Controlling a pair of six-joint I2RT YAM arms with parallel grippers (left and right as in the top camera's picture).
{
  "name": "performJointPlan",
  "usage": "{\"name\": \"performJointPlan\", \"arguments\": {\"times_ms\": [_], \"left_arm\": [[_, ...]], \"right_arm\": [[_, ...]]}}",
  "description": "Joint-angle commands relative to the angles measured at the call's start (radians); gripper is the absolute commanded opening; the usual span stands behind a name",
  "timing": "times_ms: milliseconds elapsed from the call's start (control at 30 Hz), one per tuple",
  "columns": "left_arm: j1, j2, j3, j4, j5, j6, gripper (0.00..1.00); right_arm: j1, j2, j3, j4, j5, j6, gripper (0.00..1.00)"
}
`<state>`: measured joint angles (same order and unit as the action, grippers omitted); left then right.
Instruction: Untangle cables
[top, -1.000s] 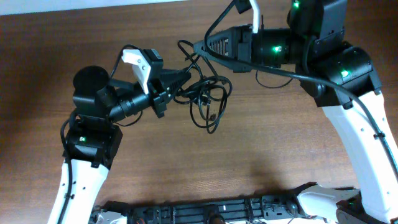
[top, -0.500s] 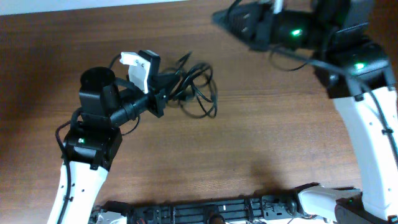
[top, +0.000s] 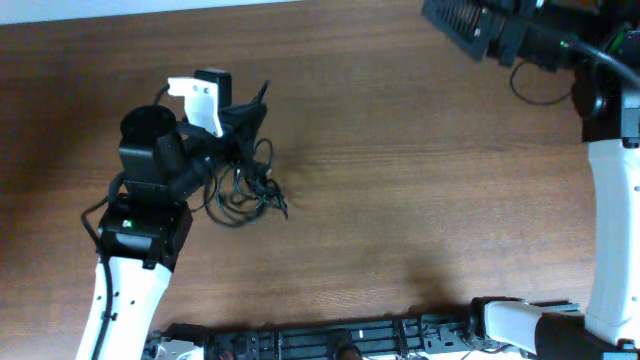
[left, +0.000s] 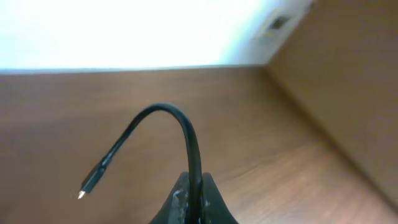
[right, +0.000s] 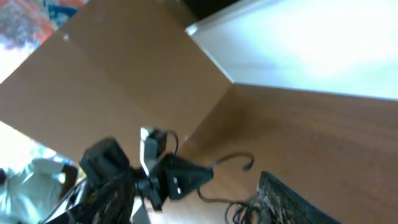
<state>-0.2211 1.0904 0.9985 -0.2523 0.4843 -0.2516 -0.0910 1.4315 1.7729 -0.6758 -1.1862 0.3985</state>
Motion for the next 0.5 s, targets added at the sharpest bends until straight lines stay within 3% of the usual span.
{"name": "performJointPlan", "arguments": {"times_ms": [0,200,333,467], "left_arm": [[0.002,-0.006,0.008,0.119,0.166,-0.061,0.00],[0.002,-0.006,0.008,0.458,0.167,-0.278,0.00],[0.002,-0.006,0.008,0.672,0.127,-0.451,0.00],[0.002,-0.006,0.008,0.787,0.086,-0.575,0.00]], "right_arm": [[0.006,-0.011,0.013,-0.124,-0.056,-0.271,0.62],[0.006,-0.011,0.012,-0.431,0.084,-0.592,0.66],[0.006,-0.011,0.010,-0.549,0.111,-0.788,0.67],[0.007,-0.011,0.010,-0.606,0.111,-0.913,0.67]]}}
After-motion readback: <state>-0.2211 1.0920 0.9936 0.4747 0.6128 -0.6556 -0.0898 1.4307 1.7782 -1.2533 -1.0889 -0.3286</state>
